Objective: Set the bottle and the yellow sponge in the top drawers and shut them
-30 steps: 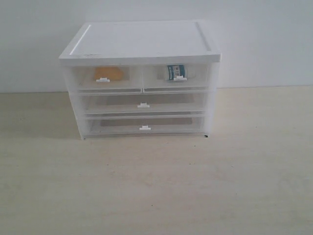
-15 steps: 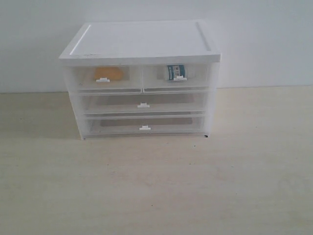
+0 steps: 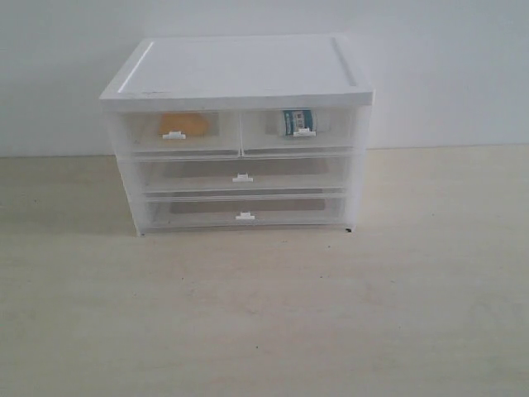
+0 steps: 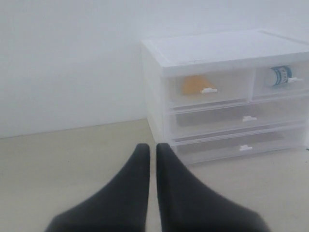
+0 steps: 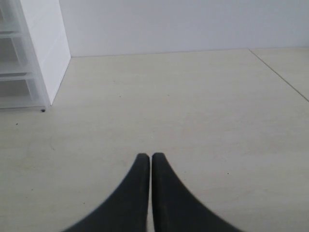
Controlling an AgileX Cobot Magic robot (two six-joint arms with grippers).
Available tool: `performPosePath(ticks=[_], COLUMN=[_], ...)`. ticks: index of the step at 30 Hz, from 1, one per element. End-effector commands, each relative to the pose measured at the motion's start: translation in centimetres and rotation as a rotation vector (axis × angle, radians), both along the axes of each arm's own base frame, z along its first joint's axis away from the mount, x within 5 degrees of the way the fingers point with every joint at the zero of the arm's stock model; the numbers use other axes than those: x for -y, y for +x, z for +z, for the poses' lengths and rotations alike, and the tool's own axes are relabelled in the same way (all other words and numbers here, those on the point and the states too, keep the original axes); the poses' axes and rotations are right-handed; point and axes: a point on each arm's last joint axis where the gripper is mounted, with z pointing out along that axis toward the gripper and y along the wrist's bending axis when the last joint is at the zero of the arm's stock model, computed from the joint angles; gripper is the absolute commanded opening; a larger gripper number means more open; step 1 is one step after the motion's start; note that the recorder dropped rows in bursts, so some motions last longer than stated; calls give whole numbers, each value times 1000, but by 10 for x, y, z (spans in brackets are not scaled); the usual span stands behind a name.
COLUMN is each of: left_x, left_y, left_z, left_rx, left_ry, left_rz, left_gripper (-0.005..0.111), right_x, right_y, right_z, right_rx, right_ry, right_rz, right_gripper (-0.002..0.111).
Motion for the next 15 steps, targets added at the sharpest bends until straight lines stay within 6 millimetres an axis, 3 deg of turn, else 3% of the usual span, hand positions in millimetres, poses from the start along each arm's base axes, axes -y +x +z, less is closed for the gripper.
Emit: performPosePath(ticks=[1,15], left_x=[-3,-6], left_y=[-7,-11], left_z=[-15,-68], left_rx=[29,-31], left_ry=[2,-20], left_rz=[28,81], left_gripper=[4,4], right_x=[0,0], right_y=[0,0], right_z=[0,0], right_rx=[9,9], right_ry=[-1,-1], right_rz=[1,1], right_gripper=[0,0])
